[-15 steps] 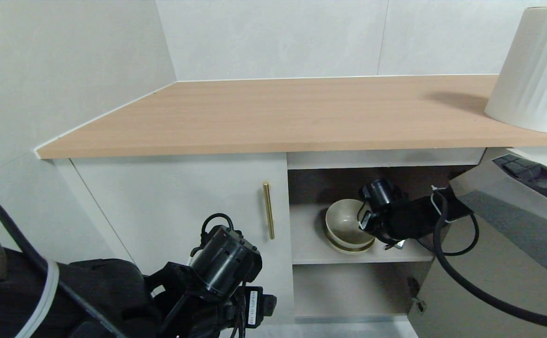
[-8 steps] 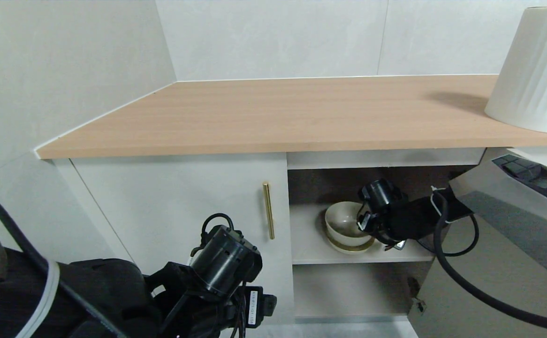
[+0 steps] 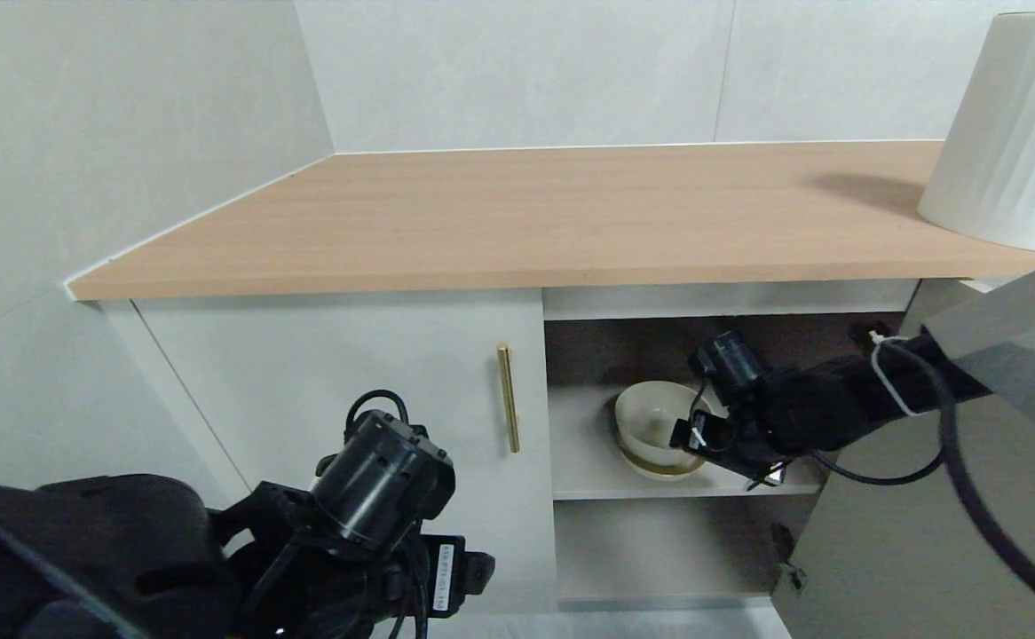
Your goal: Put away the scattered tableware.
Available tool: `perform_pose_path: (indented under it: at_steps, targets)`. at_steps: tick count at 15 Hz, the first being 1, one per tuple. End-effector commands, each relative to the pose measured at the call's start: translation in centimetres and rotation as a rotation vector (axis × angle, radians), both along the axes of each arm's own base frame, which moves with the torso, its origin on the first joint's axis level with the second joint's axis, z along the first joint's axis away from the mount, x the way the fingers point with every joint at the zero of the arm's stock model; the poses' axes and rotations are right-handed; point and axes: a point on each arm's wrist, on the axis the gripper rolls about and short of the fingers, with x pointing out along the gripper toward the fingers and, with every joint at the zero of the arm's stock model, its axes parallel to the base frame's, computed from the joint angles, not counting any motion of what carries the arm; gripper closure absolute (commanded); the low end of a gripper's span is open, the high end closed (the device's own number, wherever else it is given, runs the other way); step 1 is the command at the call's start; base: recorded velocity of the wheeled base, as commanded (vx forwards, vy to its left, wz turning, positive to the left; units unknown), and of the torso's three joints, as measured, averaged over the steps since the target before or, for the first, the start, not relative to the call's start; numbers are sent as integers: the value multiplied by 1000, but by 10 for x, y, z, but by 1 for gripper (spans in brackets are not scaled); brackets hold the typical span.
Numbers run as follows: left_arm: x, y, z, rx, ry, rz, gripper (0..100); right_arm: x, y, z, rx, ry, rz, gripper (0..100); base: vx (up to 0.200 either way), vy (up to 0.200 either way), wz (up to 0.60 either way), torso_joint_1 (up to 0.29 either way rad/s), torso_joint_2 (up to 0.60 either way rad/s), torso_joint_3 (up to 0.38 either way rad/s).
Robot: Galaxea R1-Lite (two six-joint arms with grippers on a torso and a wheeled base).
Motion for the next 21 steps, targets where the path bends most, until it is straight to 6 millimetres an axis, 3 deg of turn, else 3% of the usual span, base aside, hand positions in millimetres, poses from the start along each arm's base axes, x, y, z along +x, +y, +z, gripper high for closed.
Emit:
perform_pose_path:
  at_steps: [1, 4, 7, 14, 21]
  targets:
    - [-12, 24, 30, -43, -69, 25, 0, -72, -9, 54, -1, 14, 226, 0, 0, 0, 0, 0, 0, 0]
    - [-19, 37, 45, -68, -118, 36, 0, -122, -20, 78, -29, -43, 347, 0, 0, 0, 0, 0, 0, 0]
    - [-23, 49, 52, -72, -150, 52, 0, -145, -29, 109, -30, -165, 388, 0, 0, 0, 0, 0, 0, 0]
    - [-20, 46, 40, -38, -114, 40, 0, -150, -35, 104, -128, -179, 366, 0, 0, 0, 0, 0, 0, 0]
    - [-20, 45, 40, -37, -113, 37, 0, -149, -34, 101, -137, -169, 369, 0, -200, 0, 0, 4, 3, 2]
